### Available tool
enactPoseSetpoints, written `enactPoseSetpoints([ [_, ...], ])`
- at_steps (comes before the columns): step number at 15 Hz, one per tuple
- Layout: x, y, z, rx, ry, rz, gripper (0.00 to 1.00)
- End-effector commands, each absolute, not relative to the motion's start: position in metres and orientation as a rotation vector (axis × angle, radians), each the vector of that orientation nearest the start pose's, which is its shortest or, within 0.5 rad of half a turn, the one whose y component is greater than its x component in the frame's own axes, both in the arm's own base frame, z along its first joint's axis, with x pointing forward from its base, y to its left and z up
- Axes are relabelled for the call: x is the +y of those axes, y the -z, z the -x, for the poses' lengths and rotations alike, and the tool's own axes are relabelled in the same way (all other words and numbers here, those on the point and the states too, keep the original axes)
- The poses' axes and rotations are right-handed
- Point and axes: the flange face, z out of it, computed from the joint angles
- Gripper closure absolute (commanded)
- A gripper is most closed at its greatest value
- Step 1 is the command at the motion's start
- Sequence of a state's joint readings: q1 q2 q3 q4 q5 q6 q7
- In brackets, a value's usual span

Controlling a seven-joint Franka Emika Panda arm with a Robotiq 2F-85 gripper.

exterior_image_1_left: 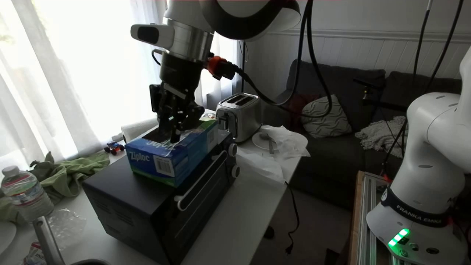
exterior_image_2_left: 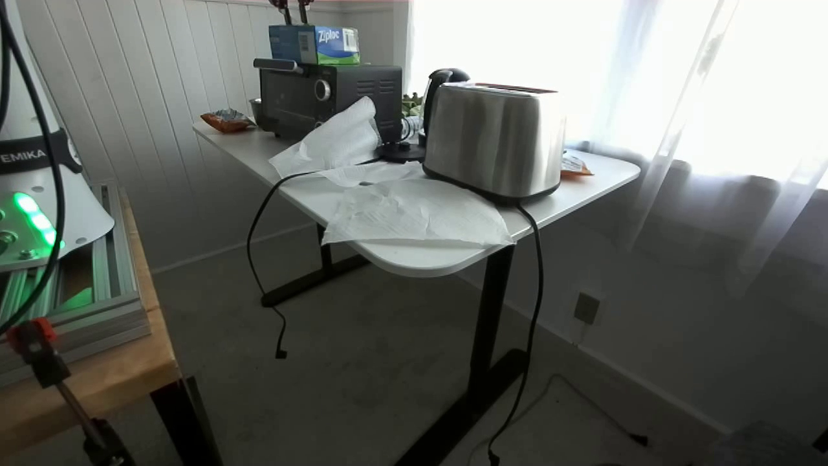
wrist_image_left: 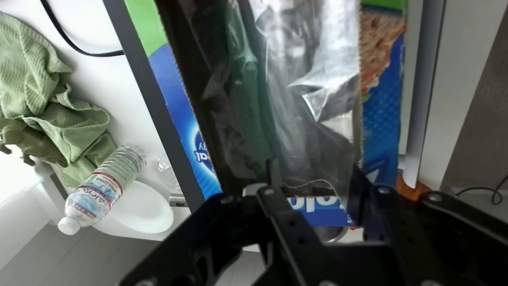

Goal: Remove the white plastic from the box

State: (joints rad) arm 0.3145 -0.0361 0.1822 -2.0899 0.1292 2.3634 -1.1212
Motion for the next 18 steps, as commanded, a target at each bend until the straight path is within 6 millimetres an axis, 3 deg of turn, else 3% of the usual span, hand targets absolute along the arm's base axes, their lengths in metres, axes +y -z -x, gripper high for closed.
enactPoseSetpoints([
  [1,0.272,-0.475,-0.498,-2.207,0.494,2.208,0.88],
  [3,0.271,-0.475,-0.498,-2.211,0.492,2.207,0.99],
  [6,0.269,-0.48,-0.498,-2.23,0.487,2.21,1.0],
  [9,0.26,-0.498,-0.497,-2.264,0.497,2.236,1.0],
  [18,0.218,-0.604,-0.509,-2.345,0.629,2.342,1.0],
])
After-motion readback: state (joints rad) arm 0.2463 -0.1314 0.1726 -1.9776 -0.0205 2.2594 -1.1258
